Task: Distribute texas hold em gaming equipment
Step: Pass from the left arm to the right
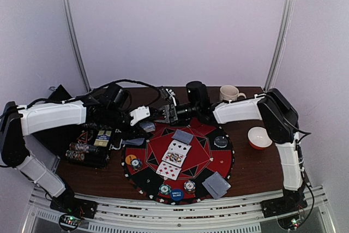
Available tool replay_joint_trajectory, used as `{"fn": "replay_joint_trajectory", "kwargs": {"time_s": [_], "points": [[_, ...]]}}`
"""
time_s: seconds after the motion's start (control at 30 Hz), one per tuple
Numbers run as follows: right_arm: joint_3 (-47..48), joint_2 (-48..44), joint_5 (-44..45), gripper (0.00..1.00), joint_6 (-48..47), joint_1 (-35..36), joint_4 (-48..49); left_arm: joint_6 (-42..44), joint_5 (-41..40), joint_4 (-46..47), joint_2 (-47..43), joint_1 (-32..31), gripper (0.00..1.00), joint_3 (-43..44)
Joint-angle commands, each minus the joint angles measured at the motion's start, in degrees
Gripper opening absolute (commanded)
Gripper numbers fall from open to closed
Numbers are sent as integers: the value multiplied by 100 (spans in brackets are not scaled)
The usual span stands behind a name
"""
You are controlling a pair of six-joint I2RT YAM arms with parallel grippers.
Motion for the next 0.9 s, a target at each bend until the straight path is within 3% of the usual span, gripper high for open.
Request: {"fn": "replay_joint_trajectory", "kwargs": {"time_s": [0.0, 0.17, 0.33, 0.77, 0.87], "points": [[202, 208, -291, 68, 128, 123, 460, 76, 130, 152, -97, -31, 33, 57], [383, 367, -230, 66, 70, 151, 355, 81, 159, 151, -88, -31, 33, 57], [544, 550, -152, 55, 84, 164, 201, 87, 160, 150, -99, -36, 33, 44], [470, 463, -15, 60, -1041, 218, -1089, 91, 122, 144, -83, -35, 33, 53], [487, 451, 3, 55, -1080, 226, -1124, 85, 131, 144, -75, -33, 33, 53]]}}
